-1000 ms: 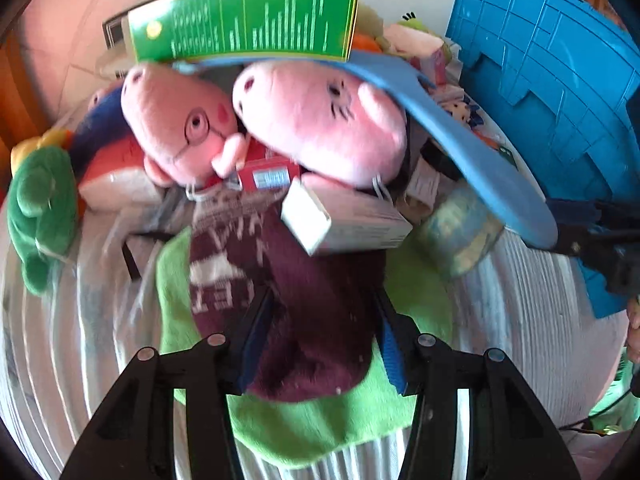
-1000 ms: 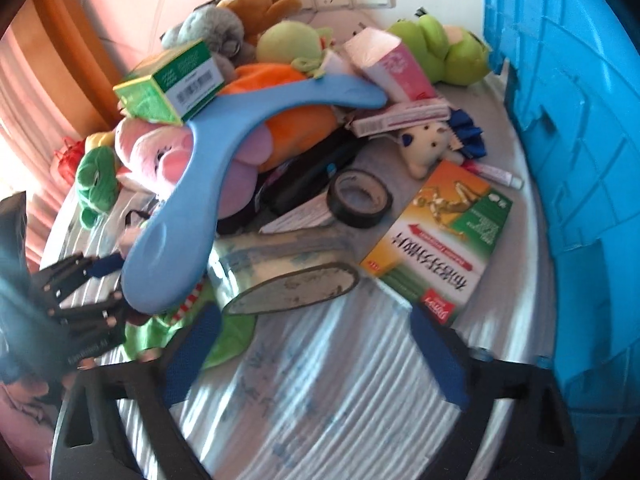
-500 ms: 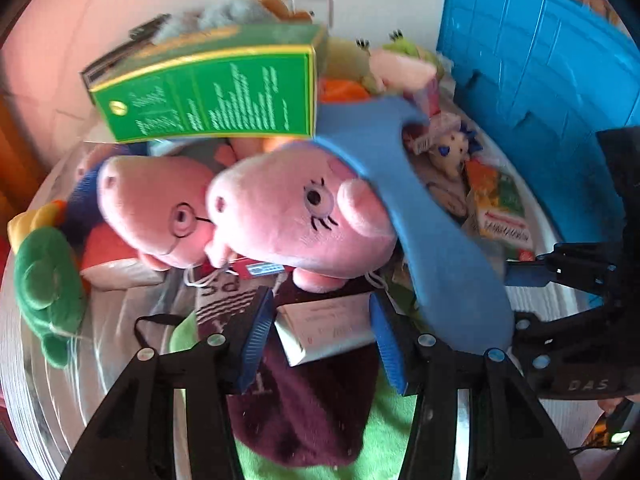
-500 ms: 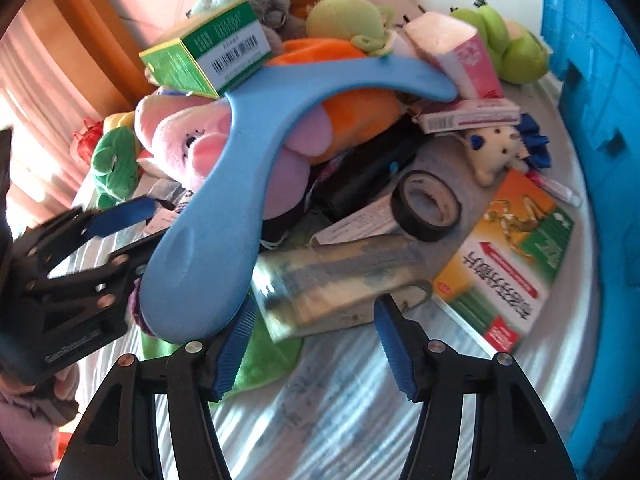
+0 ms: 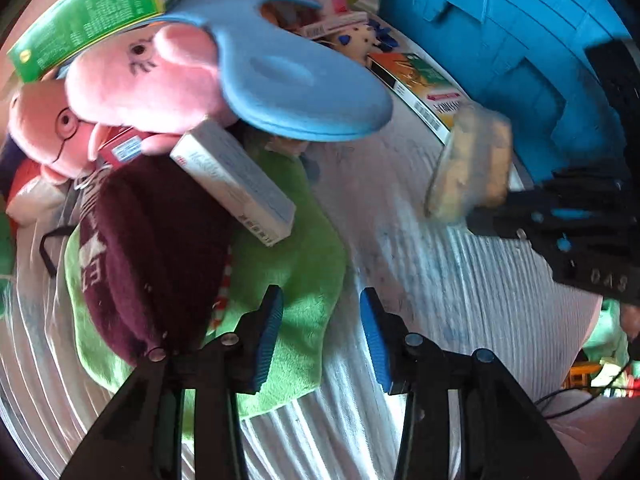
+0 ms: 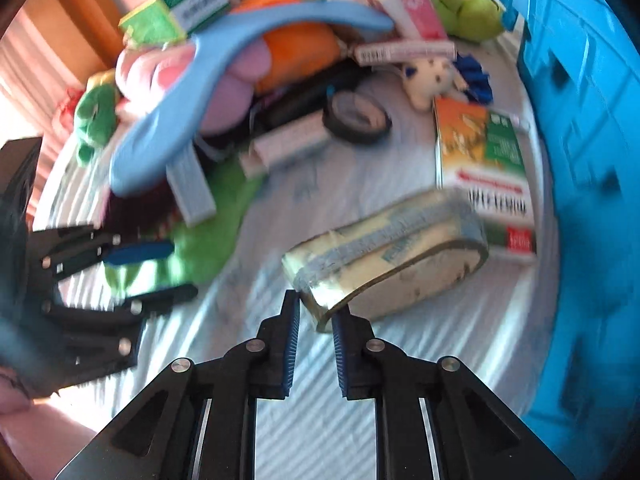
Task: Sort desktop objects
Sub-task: 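Grasp a white medicine box with the left tool while the right tool grasps a clear tape roll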
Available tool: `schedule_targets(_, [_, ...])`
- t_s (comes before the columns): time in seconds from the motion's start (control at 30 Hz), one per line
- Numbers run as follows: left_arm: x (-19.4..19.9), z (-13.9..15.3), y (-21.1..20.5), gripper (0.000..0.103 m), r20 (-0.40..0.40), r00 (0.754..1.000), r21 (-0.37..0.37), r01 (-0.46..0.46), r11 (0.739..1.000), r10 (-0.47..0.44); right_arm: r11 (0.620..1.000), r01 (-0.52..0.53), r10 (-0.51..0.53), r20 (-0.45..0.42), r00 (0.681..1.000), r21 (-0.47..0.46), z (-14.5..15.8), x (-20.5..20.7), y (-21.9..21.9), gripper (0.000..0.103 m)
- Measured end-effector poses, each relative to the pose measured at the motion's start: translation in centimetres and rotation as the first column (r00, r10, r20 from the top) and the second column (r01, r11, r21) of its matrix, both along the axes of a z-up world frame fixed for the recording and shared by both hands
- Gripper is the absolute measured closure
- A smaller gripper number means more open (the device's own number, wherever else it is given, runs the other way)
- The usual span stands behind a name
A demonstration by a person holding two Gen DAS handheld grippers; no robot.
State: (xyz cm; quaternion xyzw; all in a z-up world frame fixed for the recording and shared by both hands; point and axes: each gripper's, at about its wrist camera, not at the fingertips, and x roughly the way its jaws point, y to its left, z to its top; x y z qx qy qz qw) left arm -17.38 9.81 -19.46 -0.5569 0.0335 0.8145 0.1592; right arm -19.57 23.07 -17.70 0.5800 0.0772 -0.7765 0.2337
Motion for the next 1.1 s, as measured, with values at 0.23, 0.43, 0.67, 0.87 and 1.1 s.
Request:
schedule_targets(0.23, [-0.9, 3.7, -2.1, 0.050, -0.150, 0.973, 0.027, -0.174, 0.984, 0.176, 0.997, 0.070, -0.071, -0.039, 0.997, -0.028, 1.4, 1.2, 2.2, 0.071])
schedule_targets(0.43, [-4.7, 2.2, -0.9, 0.048, -0.136, 0.963, 0.022, -0.230, 0.973, 0.231, 0.993, 0.114, -0.113, -0.069, 0.991, 0.014, 1.9, 1.1, 2.5, 0.032])
schedule_targets(0.67, [-5.5, -0.4, 0.7, 0.078, -0.123, 0.980, -0.037, -0.160, 0.986, 0.155, 0.983, 0.182, -0.179, -0.062, 0.982, 0.037, 1.4, -0.7, 2.5, 0.017])
schedule_targets(0.87, [-4.6, 0.2, -1.5, 0.086, -0.119, 0.975, 0.054, -0.181, 0.982, 0.186, 0.977, 0.212, -0.212, -0.031, 0.977, 0.029, -0.6, -2.6, 1.9, 0.010])
schedule_targets(1.1, [-0.9, 4.5, -3.5, 0.086, -0.212, 0.957, 0.131, -0.175, 0.976, 0.200, 0.993, 0.096, -0.100, -0.056, 0.993, -0.066, 1.0, -1.3, 0.9, 0.088])
